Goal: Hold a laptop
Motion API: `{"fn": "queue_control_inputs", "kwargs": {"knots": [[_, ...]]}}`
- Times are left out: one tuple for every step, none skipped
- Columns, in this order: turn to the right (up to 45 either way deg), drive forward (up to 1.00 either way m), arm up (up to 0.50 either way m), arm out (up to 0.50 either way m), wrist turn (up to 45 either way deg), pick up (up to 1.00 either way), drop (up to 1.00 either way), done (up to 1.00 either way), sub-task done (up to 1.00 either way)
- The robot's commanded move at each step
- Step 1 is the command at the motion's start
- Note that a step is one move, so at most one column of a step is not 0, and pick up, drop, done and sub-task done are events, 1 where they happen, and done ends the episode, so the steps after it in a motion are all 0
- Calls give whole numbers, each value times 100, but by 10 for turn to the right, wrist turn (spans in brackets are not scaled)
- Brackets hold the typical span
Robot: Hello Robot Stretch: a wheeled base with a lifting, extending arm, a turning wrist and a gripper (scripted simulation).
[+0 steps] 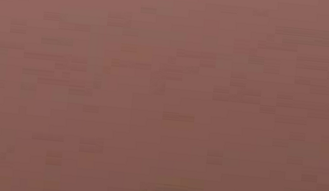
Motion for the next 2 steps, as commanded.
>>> {"fn": "queue_control_inputs", "kwargs": {"knots": [[0, 0, 0, 36, 0, 0, 0, 0, 0], [0, 0, 0, 0, 450, 0, 0, 0, 0]]}}
